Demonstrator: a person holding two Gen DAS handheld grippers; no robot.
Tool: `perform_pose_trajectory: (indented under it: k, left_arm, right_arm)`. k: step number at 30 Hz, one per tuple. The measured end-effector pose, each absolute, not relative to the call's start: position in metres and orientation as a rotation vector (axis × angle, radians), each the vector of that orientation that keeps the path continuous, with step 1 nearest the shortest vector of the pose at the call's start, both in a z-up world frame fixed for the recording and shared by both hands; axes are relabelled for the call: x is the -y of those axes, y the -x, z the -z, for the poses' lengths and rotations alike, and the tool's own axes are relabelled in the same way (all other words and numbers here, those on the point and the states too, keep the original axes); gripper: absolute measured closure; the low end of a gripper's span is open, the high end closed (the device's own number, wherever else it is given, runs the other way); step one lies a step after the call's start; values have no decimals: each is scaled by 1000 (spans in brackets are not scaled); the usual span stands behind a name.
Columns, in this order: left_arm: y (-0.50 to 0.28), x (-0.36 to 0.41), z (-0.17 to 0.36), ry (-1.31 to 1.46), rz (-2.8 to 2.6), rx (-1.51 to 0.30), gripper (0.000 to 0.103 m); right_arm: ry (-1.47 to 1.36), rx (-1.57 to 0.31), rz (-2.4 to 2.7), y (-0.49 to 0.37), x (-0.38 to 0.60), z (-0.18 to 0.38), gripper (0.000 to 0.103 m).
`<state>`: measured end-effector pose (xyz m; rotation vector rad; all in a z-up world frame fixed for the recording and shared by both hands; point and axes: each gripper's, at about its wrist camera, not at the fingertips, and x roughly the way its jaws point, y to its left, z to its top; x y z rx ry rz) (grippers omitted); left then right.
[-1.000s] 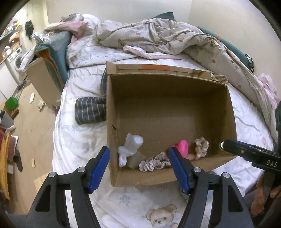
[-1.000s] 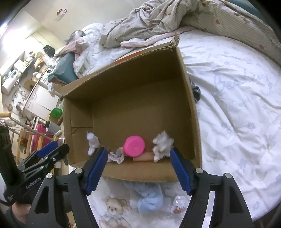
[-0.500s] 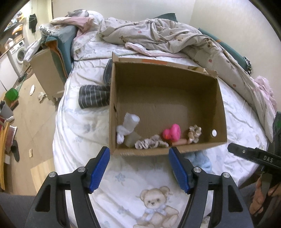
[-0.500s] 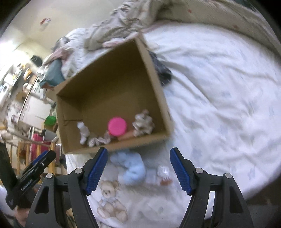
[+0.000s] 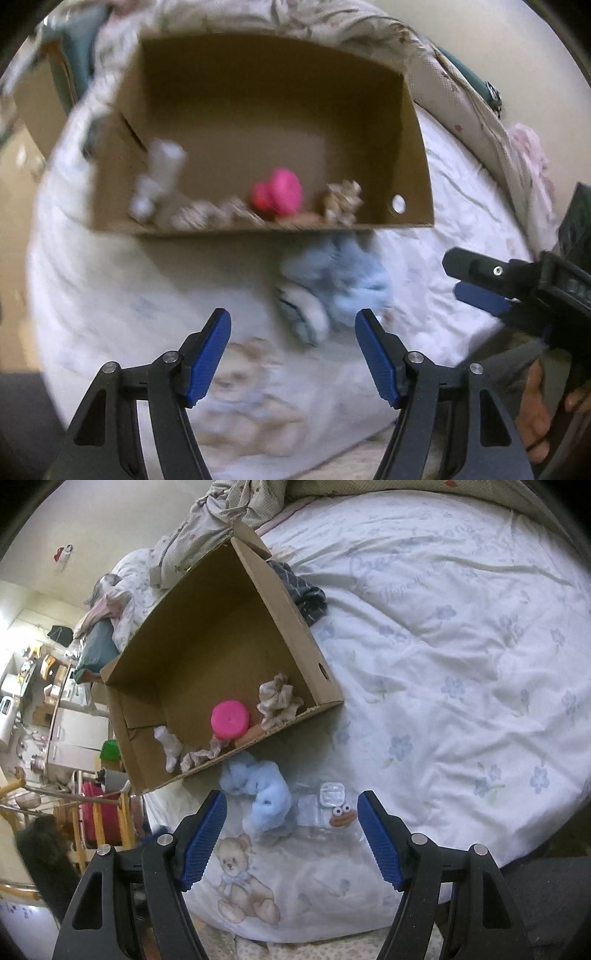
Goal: Organize soft objects
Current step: 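Withdraw both grippers and grasp the blue plush toy with the left gripper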
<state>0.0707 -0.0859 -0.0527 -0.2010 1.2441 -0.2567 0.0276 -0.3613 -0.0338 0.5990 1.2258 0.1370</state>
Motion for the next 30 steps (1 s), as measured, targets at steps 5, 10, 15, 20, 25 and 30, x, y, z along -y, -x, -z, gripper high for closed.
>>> perform_pose_trajectory:
  k: [5,10,15,20,25,30]
  left_arm:
    - [-79,105,72,382,234,-1231,33]
    - [-94,132,89,306,171,-1262,22]
    - [-106,135,112,292,114,-1325,22]
    - [-109,127,120,270,106,-1338,58]
    - [-107,120,114,235,151,-1339,76]
    - [-94,114,91,139,176,-1331,79]
  right_arm:
    - [-651,-1224,-128,-28,371,37,26]
    - [-706,-1226,-129,-27,379,40,26]
    - [-736,-1227,-150,-28,381,41,26]
    - [-740,-1231,-156,-30,379,42,26]
    - [-723,-1234,-160,-32,375,42,26]
    - [-706,-1246,-164,-34,371,43,26]
